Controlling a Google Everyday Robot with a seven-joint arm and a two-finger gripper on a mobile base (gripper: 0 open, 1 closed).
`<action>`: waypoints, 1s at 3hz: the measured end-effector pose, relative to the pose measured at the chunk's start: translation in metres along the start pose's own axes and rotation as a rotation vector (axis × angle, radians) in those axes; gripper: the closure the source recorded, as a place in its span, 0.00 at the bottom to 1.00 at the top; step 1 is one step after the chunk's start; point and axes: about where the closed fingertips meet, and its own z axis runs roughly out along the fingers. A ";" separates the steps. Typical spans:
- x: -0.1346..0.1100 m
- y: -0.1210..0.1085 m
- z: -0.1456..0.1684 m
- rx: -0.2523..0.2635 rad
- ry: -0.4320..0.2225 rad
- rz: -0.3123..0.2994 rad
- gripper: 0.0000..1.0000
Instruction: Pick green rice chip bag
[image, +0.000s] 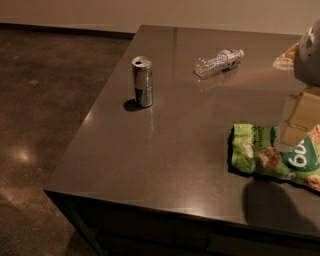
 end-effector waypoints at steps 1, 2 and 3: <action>0.000 0.000 0.000 0.000 0.000 0.000 0.00; 0.005 0.000 0.008 -0.014 0.024 0.014 0.00; 0.018 0.003 0.024 -0.043 0.047 0.050 0.00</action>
Offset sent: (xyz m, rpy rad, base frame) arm 0.0016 -0.0095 -0.0253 -0.0363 0.0757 -0.0353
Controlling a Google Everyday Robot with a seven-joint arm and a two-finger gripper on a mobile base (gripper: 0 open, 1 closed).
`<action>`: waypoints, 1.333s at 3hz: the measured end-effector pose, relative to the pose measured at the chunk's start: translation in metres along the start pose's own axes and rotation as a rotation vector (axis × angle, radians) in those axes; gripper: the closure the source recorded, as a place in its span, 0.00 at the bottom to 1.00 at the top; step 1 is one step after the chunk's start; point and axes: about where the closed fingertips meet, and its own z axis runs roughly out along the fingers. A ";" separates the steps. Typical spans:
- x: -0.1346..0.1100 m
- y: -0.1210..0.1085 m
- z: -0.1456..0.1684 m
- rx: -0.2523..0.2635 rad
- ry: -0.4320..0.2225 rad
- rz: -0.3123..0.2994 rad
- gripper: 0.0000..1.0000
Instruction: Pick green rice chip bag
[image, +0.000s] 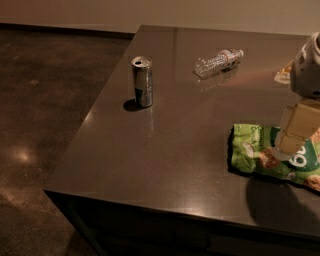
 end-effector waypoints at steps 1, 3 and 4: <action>0.011 0.000 0.020 -0.014 -0.001 0.010 0.00; 0.019 0.000 0.063 -0.069 -0.023 -0.034 0.00; 0.020 0.003 0.077 -0.099 -0.026 -0.071 0.00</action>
Offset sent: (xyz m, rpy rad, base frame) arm 0.0150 -0.0159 -0.0699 0.0493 0.0510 0.0512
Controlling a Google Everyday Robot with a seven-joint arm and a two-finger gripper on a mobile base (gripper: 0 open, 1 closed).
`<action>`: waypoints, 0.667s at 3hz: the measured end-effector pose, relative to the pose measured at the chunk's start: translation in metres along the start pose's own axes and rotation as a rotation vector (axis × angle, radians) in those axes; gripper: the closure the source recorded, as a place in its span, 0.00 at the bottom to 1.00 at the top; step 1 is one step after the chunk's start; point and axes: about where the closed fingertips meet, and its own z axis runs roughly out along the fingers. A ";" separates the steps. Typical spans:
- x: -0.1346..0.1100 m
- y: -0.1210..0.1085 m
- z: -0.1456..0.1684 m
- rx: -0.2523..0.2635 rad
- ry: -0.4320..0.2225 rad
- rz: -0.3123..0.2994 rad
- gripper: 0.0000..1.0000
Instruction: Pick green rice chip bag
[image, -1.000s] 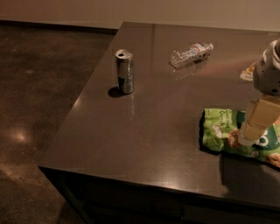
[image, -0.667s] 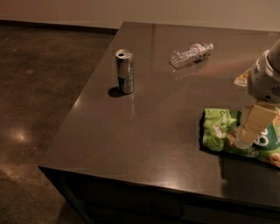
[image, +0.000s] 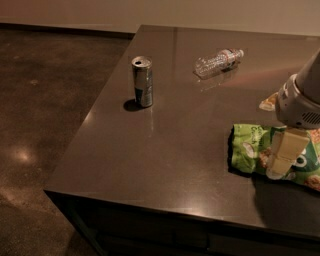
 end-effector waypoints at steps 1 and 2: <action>0.000 0.002 0.008 -0.017 0.003 -0.037 0.00; 0.004 0.004 0.012 -0.023 0.006 -0.061 0.18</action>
Offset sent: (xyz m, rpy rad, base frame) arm -0.0064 -0.0047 -0.0172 -0.0173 0.0198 0.0887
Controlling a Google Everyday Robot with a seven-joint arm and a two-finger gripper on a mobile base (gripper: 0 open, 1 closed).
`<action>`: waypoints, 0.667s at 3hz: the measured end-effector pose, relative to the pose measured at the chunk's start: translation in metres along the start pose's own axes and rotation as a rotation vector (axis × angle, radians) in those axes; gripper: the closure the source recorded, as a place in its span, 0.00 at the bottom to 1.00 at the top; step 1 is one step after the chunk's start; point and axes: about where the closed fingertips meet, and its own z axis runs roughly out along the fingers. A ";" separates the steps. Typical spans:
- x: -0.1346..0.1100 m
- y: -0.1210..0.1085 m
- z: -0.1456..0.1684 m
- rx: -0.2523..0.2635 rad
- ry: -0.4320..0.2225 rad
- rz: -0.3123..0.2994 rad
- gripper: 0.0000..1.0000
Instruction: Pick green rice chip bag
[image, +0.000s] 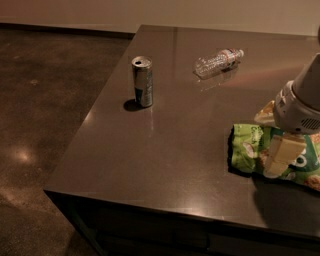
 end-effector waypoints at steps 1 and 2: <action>0.002 0.000 0.000 0.004 0.004 -0.017 0.41; -0.001 -0.003 -0.005 0.007 0.014 -0.044 0.65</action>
Offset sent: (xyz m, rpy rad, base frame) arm 0.0057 0.0003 0.0125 -0.0377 -0.0142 0.0677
